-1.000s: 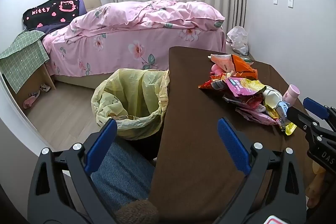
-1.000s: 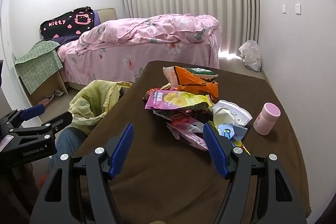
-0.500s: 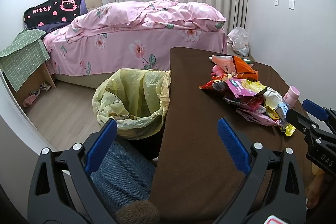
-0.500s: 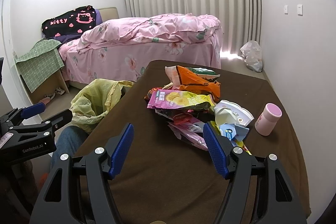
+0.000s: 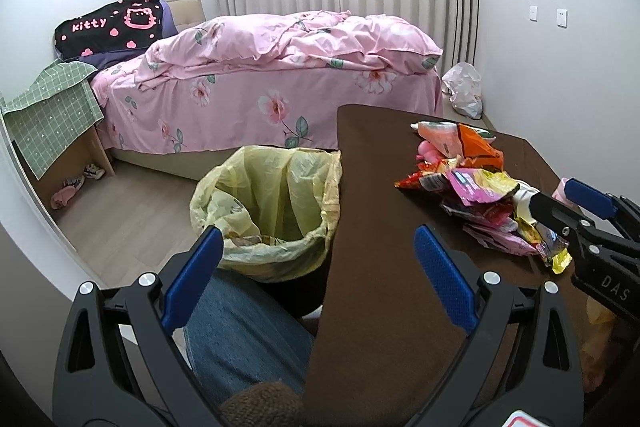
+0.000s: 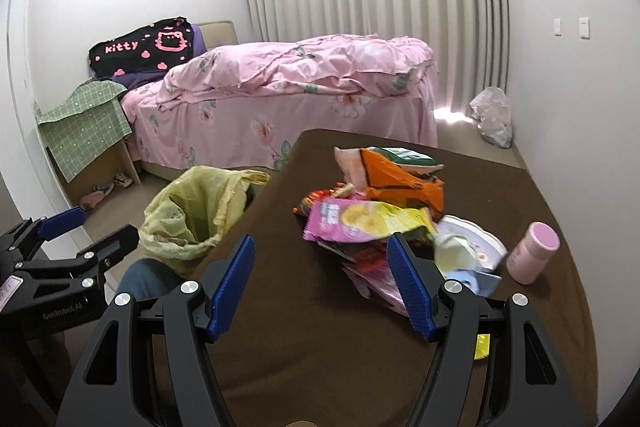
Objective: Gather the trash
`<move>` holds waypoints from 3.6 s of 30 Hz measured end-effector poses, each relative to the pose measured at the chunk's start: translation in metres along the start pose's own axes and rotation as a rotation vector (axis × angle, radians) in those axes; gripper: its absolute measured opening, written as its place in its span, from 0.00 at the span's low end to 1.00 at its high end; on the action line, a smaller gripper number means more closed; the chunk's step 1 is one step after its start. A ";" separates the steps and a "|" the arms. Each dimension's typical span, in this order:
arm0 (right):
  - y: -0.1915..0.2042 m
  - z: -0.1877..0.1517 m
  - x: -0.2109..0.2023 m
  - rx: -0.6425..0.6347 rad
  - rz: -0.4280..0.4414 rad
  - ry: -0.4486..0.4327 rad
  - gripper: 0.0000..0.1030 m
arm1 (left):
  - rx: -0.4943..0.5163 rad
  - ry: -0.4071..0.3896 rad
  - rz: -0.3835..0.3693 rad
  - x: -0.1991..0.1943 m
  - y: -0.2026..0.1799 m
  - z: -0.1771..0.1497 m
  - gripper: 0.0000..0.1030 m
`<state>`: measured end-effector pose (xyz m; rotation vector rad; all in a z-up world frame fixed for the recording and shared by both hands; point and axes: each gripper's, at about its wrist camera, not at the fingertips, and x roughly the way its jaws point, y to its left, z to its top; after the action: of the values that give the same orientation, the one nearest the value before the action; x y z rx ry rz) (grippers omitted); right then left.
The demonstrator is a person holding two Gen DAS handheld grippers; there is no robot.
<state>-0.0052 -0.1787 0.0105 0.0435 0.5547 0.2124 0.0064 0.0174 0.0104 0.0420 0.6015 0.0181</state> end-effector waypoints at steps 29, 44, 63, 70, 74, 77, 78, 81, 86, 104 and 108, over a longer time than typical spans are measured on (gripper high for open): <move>0.010 -0.003 -0.001 -0.028 0.005 0.001 0.63 | -0.039 0.014 -0.005 0.005 0.009 -0.004 0.89; 0.006 -0.002 0.001 -0.024 0.009 0.001 0.63 | -0.039 0.012 -0.003 0.004 0.010 -0.003 0.89; -0.122 -0.018 -0.014 0.087 -0.266 -0.014 0.63 | 0.033 -0.010 -0.252 0.057 -0.044 0.026 0.89; -0.170 -0.009 0.004 0.108 -0.248 0.004 0.63 | 0.099 0.034 -0.349 0.120 -0.099 0.082 0.91; -0.168 0.043 0.050 -0.033 -0.112 0.055 0.63 | 0.069 0.047 -0.332 0.145 -0.103 0.093 0.91; -0.152 0.082 0.099 -0.131 -0.021 0.109 0.63 | 0.025 0.049 -0.294 0.159 -0.093 0.094 0.91; -0.147 0.090 0.116 -0.145 0.003 0.131 0.63 | 0.011 0.055 -0.286 0.162 -0.087 0.094 0.91; -0.138 0.117 0.176 -0.154 0.073 0.229 0.63 | -0.019 0.072 -0.270 0.175 -0.072 0.097 0.91; -0.131 0.141 0.264 -0.152 0.102 0.406 0.63 | -0.031 0.081 -0.256 0.187 -0.053 0.093 0.91; -0.136 0.145 0.196 -0.128 0.069 0.288 0.47 | -0.069 0.138 -0.423 0.187 -0.046 0.073 0.86; -0.154 0.126 0.125 -0.076 0.023 0.195 0.47 | 0.030 0.148 -0.525 0.168 -0.080 0.069 0.83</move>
<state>0.1933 -0.3006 0.0379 -0.0455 0.7396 0.2616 0.1842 -0.0599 -0.0309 -0.0899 0.7457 -0.4999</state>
